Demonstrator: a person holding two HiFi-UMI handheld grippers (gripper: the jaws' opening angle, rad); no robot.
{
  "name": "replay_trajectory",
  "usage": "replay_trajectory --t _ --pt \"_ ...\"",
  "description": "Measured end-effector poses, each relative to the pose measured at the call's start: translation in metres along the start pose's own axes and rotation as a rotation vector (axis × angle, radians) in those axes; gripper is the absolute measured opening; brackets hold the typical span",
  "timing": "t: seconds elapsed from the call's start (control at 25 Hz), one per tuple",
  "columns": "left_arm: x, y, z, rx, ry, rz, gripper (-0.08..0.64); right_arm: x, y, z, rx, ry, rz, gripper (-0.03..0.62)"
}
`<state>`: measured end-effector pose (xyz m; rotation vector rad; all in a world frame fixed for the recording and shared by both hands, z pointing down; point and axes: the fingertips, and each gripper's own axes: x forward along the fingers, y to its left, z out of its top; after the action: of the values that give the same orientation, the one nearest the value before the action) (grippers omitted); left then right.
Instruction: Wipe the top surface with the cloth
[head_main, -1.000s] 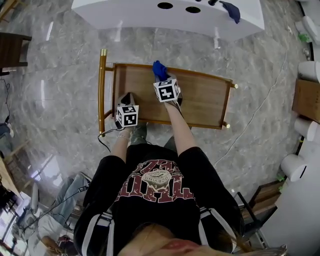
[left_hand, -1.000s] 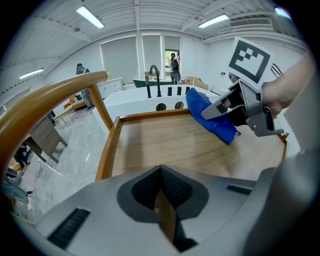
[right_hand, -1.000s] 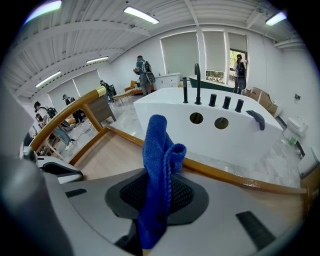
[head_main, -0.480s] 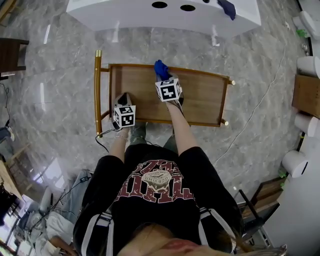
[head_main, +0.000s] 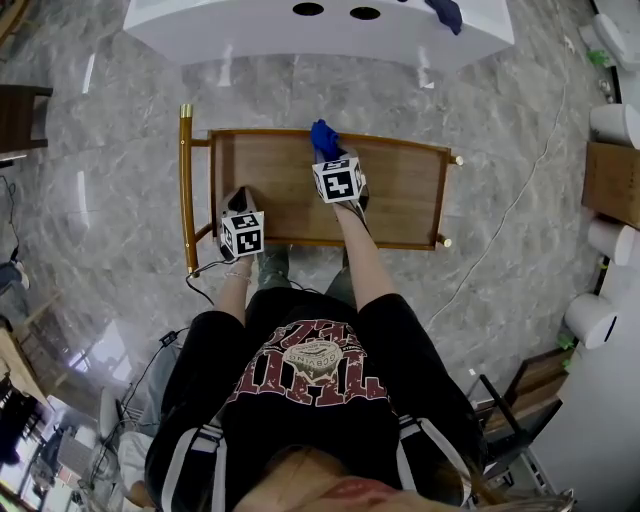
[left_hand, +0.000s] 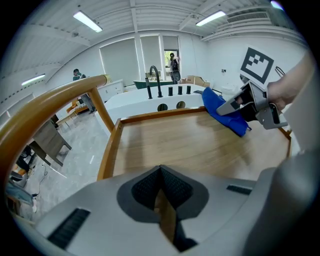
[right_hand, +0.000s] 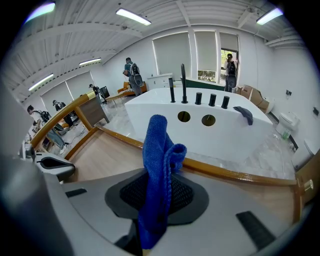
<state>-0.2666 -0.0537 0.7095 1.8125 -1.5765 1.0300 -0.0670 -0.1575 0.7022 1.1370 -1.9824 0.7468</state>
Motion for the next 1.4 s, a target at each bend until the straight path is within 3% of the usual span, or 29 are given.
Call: replay_trajectory --t 0.36,0.92,1.4 --pt "-0.002 -0.003 -0.004 -0.032 0.034 0.008 0.048 -0.009 -0.019 -0.013 0.021 -0.007 -0.025 0.091" --pt "-0.004 -0.115 0.022 0.000 0.026 -0.214 0.048 -0.022 -0.054 -0.025 0.053 -0.016 -0.059 0.091" --pt "-0.006 -0.178 0.019 0.099 0.057 -0.317 0.048 -0.035 -0.086 -0.038 0.087 -0.007 -0.088 0.091"
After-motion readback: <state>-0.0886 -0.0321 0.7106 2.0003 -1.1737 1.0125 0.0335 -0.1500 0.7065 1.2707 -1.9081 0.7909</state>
